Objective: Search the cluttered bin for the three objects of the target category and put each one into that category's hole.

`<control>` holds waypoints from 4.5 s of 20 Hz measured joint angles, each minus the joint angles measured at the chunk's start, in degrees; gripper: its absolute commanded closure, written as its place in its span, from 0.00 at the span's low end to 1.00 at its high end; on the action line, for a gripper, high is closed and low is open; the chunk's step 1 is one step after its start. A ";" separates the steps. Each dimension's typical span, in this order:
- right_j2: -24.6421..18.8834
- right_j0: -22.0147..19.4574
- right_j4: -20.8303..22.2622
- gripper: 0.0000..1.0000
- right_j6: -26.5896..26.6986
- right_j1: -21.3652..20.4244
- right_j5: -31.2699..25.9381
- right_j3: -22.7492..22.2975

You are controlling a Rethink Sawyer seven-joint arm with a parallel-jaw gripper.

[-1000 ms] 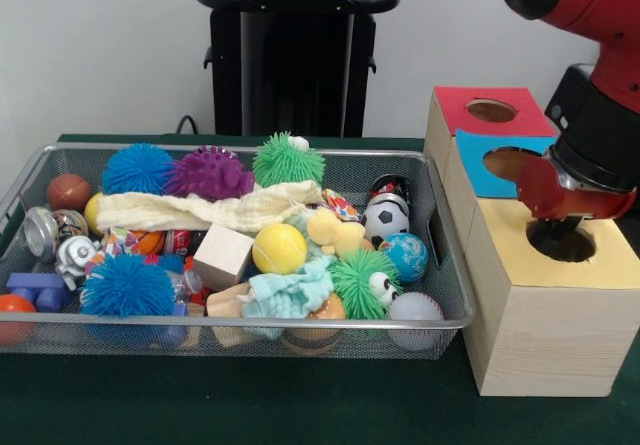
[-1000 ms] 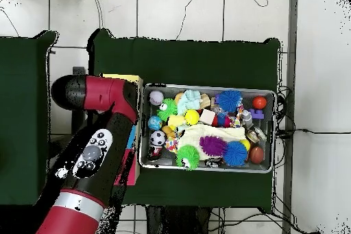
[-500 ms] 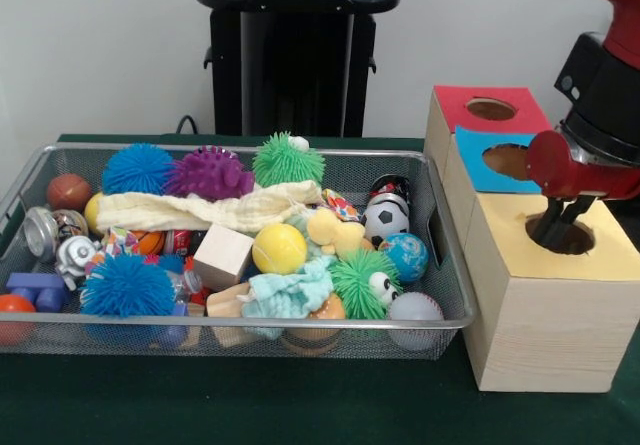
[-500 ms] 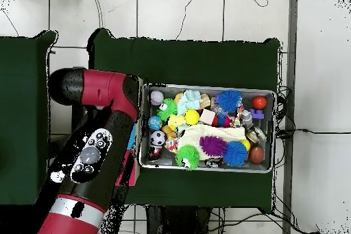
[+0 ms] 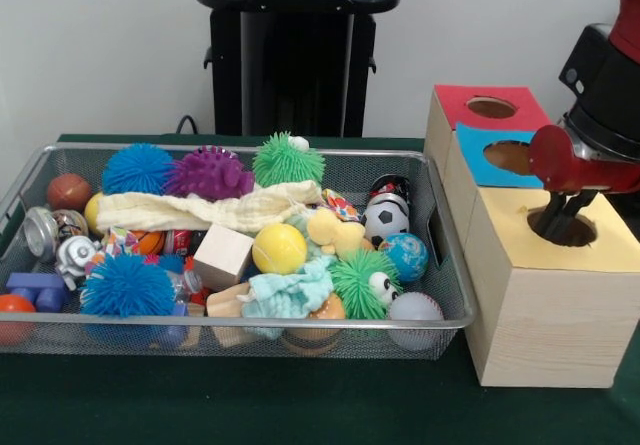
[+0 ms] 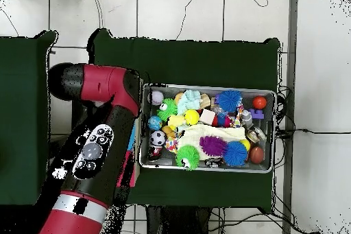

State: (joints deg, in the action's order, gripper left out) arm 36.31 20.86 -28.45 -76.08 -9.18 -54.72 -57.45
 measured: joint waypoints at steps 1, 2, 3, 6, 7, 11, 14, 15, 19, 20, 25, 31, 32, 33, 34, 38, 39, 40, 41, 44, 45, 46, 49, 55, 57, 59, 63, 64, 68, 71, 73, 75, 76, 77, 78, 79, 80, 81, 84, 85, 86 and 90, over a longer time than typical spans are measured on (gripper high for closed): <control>0.00 -0.07 0.11 1.00 0.00 0.09 -0.19 0.20; 0.00 -0.15 0.22 1.00 0.00 0.18 -0.38 0.40; 0.00 -0.16 0.25 1.00 0.00 0.22 -0.43 0.46; 0.01 -0.20 0.26 1.00 0.00 0.35 -0.44 0.60; 0.01 -0.21 0.26 1.00 0.00 0.37 -0.44 0.61; -0.68 -0.48 0.29 1.00 0.00 0.22 -0.04 0.53; -2.14 -1.08 0.38 1.00 0.00 -0.01 1.32 0.12; -2.44 -1.21 0.40 1.00 0.00 -0.05 1.63 0.02; -5.32 -2.45 0.50 1.00 -0.01 -1.18 4.36 -0.99; -5.59 -2.54 0.50 1.00 -0.01 -1.33 4.43 -1.04; -7.20 -3.08 0.54 1.00 -0.01 -2.59 4.88 -1.12; -7.17 -3.06 1.56 1.00 -0.01 -3.36 4.77 -1.07; -7.02 -3.05 1.83 1.00 -0.01 -3.34 4.66 -0.94; -6.87 -3.03 2.11 1.00 -0.01 -3.32 4.56 -0.81; -6.05 -3.06 3.01 1.00 -0.01 -3.27 4.07 -0.02; -2.90 -3.22 5.50 1.00 -0.01 -3.18 0.77 3.55; -2.12 -3.29 5.96 1.00 -0.01 -3.16 -0.31 4.50; -1.05 -3.43 6.62 1.00 -0.01 -3.19 -2.21 5.94; 0.53 -3.65 7.48 1.00 -0.01 -3.22 -5.20 8.09; 1.95 -3.91 8.26 1.00 -0.01 -3.29 -8.63 10.32; 2.67 -4.08 8.65 1.00 -0.01 -3.40 -10.73 11.66; 3.19 -4.19 9.01 1.00 -0.01 -3.48 -12.32 12.66; 4.04 -4.32 9.70 1.00 -0.01 -3.66 -14.77 14.26; 5.05 -4.52 11.80 1.00 -0.01 -4.16 -16.22 15.17; 5.14 -4.67 12.52 1.00 -0.01 -4.29 -16.23 15.09; 5.14 -4.93 13.38 1.00 -0.01 -4.55 -16.23 14.73; 5.14 -5.42 14.65 1.00 -0.01 -5.17 -16.15 13.67; 5.14 -5.79 15.43 1.00 -0.01 -5.71 -15.95 12.49; 5.13 -6.43 16.19 1.00 -0.01 -6.62 -15.33 10.60; 5.12 -7.17 17.19 1.00 -0.01 -7.68 -13.92 8.12; 5.12 -7.68 17.84 1.00 -0.01 -8.41 -12.47 6.39; 4.98 -8.21 18.28 1.00 -0.01 -9.22 -10.39 4.52; 4.91 -8.40 18.42 1.00 -0.01 -9.45 -9.66 3.94; 4.82 -8.58 18.55 1.00 -0.01 -9.67 -8.91 3.38; 4.43 -9.30 19.03 1.00 -0.01 -10.41 -5.84 1.31; 4.27 -9.56 19.18 1.00 -0.01 -10.65 -4.76 0.59; 4.12 -9.75 19.29 1.00 -0.01 -10.83 -3.99 0.03; 3.79 -10.13 19.42 1.00 -0.01 -11.13 -2.39 -1.03; 2.85 -10.90 19.42 1.00 -0.01 -11.76 0.64 -3.15; 2.39 -11.19 19.42 1.00 -0.01 -12.02 2.10 -4.28; 2.19 -11.28 19.42 1.00 -0.01 -12.11 2.65 -4.77; 0.98 -11.63 19.42 1.00 -0.01 -12.24 5.70 -7.46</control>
State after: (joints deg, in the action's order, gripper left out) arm 37.29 9.24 -9.03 -76.10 -21.42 -49.02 -64.91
